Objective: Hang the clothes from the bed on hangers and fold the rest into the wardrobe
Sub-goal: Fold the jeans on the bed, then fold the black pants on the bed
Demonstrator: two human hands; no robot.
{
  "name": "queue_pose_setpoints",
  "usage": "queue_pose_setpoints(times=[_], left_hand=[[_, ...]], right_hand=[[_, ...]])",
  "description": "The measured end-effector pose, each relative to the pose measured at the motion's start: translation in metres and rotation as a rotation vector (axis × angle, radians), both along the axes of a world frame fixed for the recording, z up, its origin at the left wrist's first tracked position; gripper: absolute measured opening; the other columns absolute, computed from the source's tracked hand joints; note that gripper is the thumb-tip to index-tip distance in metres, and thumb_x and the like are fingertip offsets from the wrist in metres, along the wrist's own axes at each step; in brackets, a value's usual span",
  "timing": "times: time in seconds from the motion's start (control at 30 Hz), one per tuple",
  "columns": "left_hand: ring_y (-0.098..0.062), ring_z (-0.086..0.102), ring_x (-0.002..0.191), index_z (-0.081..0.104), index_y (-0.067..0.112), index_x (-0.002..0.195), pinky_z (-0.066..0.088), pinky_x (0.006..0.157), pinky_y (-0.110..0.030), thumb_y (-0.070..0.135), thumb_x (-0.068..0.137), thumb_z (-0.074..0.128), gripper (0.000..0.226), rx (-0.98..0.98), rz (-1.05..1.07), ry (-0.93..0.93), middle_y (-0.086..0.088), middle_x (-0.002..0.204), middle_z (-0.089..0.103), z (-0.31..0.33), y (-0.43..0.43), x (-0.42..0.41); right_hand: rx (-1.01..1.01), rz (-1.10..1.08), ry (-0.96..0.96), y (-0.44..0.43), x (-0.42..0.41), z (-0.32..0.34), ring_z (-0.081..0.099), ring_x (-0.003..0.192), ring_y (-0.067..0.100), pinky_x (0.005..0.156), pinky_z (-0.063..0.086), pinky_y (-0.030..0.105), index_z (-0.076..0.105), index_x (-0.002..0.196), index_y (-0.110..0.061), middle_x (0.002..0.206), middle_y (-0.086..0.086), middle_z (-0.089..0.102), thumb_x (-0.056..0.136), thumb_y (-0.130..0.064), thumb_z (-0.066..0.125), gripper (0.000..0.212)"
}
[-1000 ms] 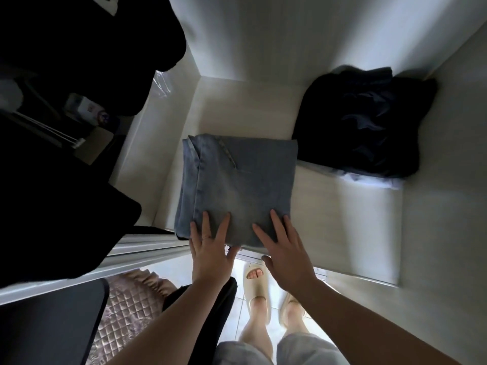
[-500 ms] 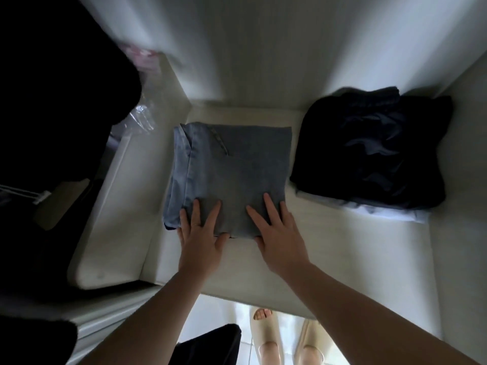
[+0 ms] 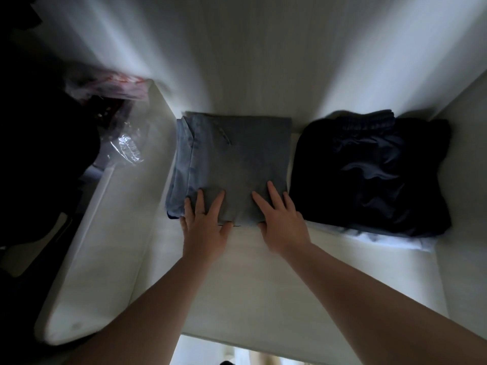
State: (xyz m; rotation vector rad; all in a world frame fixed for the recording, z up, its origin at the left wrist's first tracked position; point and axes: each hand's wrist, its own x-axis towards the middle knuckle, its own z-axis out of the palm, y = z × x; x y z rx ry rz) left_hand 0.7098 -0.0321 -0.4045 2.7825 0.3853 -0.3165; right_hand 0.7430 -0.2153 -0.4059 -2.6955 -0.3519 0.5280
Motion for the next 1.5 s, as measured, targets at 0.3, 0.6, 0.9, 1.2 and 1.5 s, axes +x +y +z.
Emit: queue_pose_setpoints(times=[0.3,0.6,0.9,1.2,1.5], left_hand=[[-0.029,-0.006,0.155,0.007,0.043,0.158,0.009,0.123,-0.052,0.049,0.099,0.051,0.074,-0.099,0.045,0.116,0.0,0.169,-0.007,0.02,-0.05,-0.1],[-0.031,-0.013,0.154,0.007,0.044,0.158,0.002,0.122,-0.057,0.061,0.1,0.035,0.066,-0.15,0.075,0.223,0.003,0.169,-0.01,0.056,-0.095,-0.193],[-0.029,-0.014,0.154,0.008,0.045,0.157,0.001,0.122,-0.056,0.06,0.099,0.037,0.066,-0.137,-0.052,0.138,0.003,0.169,-0.009,0.106,-0.116,-0.261],[-0.034,0.002,0.154,0.018,0.036,0.159,0.009,0.124,-0.046,0.055,0.1,0.045,0.068,-0.128,-0.018,-0.021,-0.006,0.169,0.007,0.153,-0.139,-0.35],[-0.017,0.013,0.152,0.028,0.036,0.155,0.02,0.121,-0.033,0.046,0.1,0.053,0.062,-0.382,0.403,-0.185,0.005,0.164,0.024,0.177,-0.168,-0.494]], right_hand=[[-0.021,-0.06,0.162,-0.031,-0.074,0.031,-0.001,0.155,0.029,0.121,0.018,0.052,0.005,0.158,-0.043,0.168,-0.005,-0.009,0.101,-0.05,0.043,0.068],[-0.091,-0.134,0.22,-0.081,-0.186,0.075,-0.006,0.155,0.029,0.121,0.007,0.056,0.001,0.157,-0.044,0.168,-0.007,-0.012,0.102,-0.054,0.037,0.066],[-0.083,-0.165,0.14,-0.12,-0.264,0.124,-0.006,0.155,0.027,0.122,0.008,0.054,0.003,0.157,-0.045,0.168,-0.009,-0.012,0.102,-0.054,0.037,0.065],[0.059,0.039,0.042,-0.147,-0.325,0.169,0.001,0.154,0.027,0.122,0.011,0.052,0.009,0.157,-0.045,0.168,-0.008,-0.005,0.101,-0.051,0.042,0.065],[0.295,0.394,0.06,-0.141,-0.403,0.203,0.008,0.154,0.019,0.122,0.015,0.046,0.015,0.157,-0.043,0.168,-0.012,0.006,0.102,-0.046,0.047,0.064]])
